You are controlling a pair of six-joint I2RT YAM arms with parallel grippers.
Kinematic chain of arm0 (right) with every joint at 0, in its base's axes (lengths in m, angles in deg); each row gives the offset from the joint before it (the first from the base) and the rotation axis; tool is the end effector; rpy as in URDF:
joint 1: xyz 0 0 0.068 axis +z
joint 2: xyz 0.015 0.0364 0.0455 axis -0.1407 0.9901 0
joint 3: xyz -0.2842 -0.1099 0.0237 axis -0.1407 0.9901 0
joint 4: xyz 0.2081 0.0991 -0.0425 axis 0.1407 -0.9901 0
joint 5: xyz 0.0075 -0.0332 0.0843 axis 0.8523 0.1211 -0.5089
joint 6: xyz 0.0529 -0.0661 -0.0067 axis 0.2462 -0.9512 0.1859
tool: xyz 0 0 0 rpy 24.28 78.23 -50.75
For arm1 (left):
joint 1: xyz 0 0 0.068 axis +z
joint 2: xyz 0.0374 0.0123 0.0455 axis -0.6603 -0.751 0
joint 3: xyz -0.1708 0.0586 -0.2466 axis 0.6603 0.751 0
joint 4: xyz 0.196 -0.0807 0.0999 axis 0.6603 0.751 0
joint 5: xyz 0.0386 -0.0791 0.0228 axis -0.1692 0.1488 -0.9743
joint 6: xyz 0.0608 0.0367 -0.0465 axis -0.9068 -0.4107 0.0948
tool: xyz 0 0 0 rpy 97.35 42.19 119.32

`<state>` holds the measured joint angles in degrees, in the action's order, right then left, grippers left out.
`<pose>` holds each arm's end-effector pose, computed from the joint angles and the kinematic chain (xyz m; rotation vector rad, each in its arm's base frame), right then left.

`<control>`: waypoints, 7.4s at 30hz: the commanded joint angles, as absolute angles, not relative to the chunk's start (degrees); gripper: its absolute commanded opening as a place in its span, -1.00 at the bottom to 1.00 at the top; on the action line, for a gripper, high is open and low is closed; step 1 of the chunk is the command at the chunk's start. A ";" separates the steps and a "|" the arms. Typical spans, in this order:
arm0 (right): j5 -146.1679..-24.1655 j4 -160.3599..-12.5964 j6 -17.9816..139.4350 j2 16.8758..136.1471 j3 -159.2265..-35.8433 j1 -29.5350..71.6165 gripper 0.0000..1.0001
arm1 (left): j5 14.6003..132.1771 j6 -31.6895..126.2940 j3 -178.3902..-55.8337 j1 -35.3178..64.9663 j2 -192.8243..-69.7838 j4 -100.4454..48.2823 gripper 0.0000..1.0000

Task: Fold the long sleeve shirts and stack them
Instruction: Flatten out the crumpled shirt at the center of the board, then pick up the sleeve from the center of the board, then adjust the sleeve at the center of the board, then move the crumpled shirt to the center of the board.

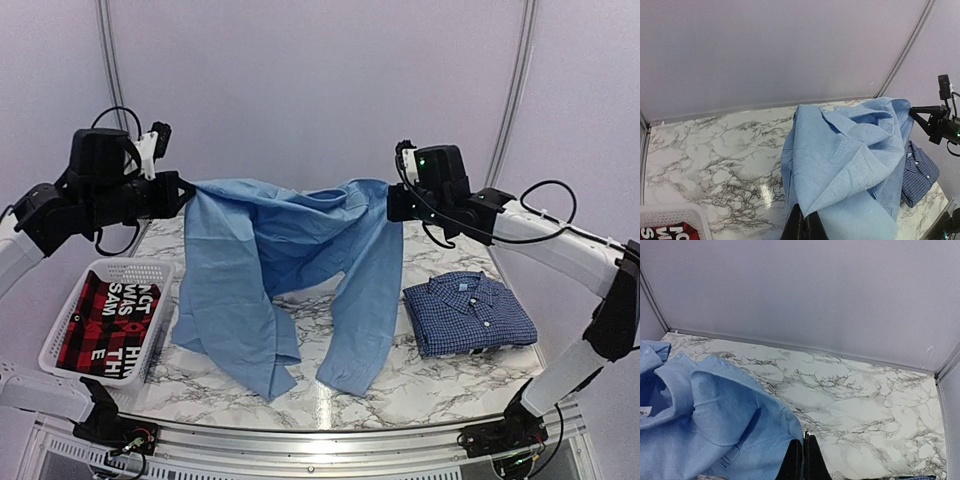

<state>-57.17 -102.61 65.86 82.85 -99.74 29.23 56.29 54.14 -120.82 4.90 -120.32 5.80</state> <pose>0.3008 0.1967 0.3704 -0.2207 1.9922 0.1906 0.1929 -0.1280 0.4374 0.1942 1.9088 -0.5057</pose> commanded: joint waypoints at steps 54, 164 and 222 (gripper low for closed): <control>-68.28 -108.09 67.27 94.50 -103.43 34.25 0.65 | 59.36 67.40 -103.32 9.76 -132.33 8.78 0.74; -76.20 -96.61 68.69 103.62 -92.48 45.64 0.49 | 45.08 57.87 -151.81 20.56 -148.30 15.71 -1.00; -68.73 -99.75 71.23 106.96 -85.38 54.42 0.51 | 54.10 57.43 -172.76 32.11 -179.83 5.24 0.64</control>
